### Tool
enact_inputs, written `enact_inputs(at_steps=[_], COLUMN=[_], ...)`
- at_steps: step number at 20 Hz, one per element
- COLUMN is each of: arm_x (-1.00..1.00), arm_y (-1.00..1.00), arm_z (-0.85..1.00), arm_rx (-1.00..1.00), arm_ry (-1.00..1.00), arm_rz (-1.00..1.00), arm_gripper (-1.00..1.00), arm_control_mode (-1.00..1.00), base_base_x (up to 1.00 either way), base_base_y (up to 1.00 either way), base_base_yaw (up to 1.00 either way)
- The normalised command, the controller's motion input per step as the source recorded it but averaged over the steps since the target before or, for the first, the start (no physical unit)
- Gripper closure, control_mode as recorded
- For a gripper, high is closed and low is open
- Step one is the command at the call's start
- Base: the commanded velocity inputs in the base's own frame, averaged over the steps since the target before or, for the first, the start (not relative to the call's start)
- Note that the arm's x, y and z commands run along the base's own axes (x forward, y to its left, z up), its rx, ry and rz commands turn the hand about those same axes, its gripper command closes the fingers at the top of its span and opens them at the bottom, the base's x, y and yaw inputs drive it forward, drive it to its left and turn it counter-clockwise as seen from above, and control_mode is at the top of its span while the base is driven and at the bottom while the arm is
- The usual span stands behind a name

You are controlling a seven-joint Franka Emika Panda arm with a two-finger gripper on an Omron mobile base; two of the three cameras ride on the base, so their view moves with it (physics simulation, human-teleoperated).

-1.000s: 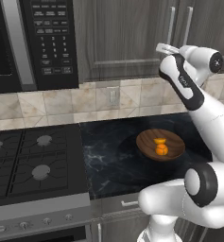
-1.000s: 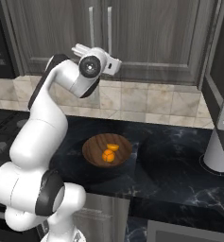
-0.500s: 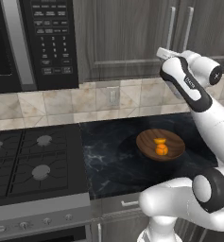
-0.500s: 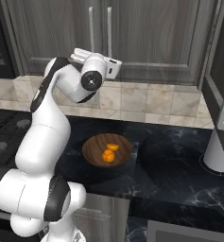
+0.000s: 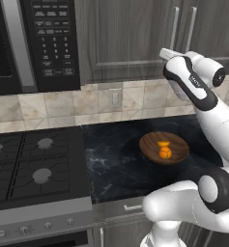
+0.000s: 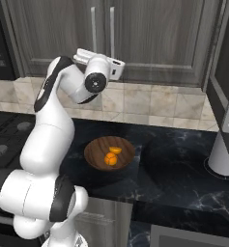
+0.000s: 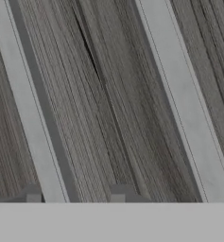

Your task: Open the cabinet. Pick the orange and orange from the cabinet and place them into the bowl. Then close the cabinet.

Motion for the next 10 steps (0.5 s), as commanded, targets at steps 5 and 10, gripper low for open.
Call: enact_inputs(at_steps=[5, 10], arm_x=[1.0, 1.0], arm_y=[-0.33, -0.34], arm_z=[-0.71, -0.99], arm_rx=[-0.01, -0.07], arm_ry=[-0.05, -0.15], arm_rz=[0.11, 0.14], arm_gripper=[-1.0, -1.0], arm_control_mode=[-1.0, -1.0], base_base_x=[0.0, 0.0], base_base_y=[0.0, 0.0], base_base_yaw=[0.0, 0.0])
